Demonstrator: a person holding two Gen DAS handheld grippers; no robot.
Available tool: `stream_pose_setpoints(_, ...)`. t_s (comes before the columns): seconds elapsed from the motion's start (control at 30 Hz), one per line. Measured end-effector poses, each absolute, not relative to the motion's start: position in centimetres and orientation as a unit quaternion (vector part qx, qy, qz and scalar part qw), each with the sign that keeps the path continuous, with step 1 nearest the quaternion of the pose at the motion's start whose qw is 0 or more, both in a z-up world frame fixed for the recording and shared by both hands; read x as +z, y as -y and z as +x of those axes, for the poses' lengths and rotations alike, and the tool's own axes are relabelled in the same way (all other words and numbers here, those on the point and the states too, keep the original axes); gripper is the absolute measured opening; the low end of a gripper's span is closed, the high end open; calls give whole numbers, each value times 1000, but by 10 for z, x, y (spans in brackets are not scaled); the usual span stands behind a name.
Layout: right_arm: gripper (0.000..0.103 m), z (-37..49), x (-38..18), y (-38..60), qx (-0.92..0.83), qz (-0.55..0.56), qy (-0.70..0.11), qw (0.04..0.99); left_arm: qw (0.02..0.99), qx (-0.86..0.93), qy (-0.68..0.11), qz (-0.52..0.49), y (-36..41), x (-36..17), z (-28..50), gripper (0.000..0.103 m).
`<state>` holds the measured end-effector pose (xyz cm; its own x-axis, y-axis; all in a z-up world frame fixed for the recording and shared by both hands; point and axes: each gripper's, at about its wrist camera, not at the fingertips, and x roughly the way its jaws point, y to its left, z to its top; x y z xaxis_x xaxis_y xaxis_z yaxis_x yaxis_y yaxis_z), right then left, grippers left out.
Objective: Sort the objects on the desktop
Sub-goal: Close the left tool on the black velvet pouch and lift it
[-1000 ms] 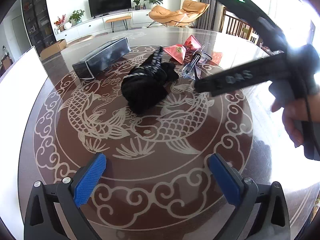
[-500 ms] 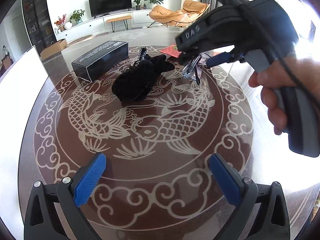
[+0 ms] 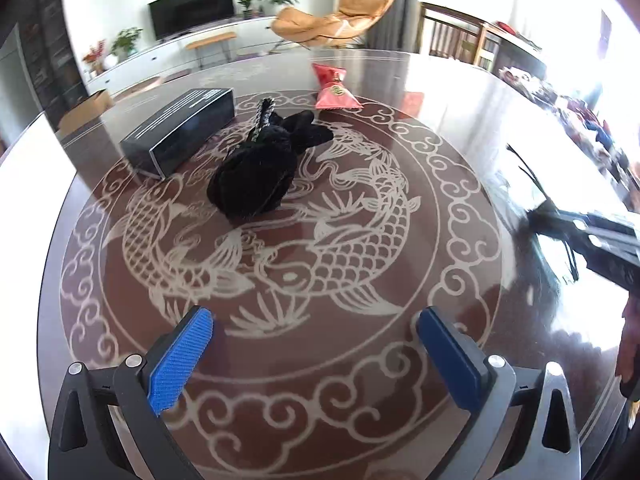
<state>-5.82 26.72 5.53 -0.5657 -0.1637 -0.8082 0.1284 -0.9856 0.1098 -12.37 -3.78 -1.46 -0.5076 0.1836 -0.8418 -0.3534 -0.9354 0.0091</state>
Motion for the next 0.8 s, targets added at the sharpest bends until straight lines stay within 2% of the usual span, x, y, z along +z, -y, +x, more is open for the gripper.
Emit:
stream_pose_setpoints(0.2,17,-32,49,-273,-899,432,17,76,172,864,-107,-461,38,11,-170,103)
stream_pose_setpoints(0.33,17,-30,48,-279,-900,429,25,70,169,855,-107,-479,28,9,-206,103)
stream_pose_setpoints(0.37,17,-30,48,-278,-900,429,23,69,165,857,-103,-478,27,8,-212,98)
stream_pose_setpoints(0.4,17,-31,48,-276,-901,429,19,67,163,859,-94,-476,24,6,-213,70)
stream_pose_setpoints(0.43,17,-31,47,-272,-901,429,12,64,156,856,-85,-485,23,2,-217,58)
stream_pose_setpoints(0.47,18,-30,47,-269,-901,429,2,61,152,851,-75,-497,22,-3,-222,37)
stream_pose_setpoints(0.67,18,-34,44,-224,-895,427,-48,120,133,873,-73,-463,12,-10,-188,34)
stream_pose_setpoints(0.8,18,-32,42,-216,-892,429,-10,143,122,878,-67,-457,15,-14,-133,34)
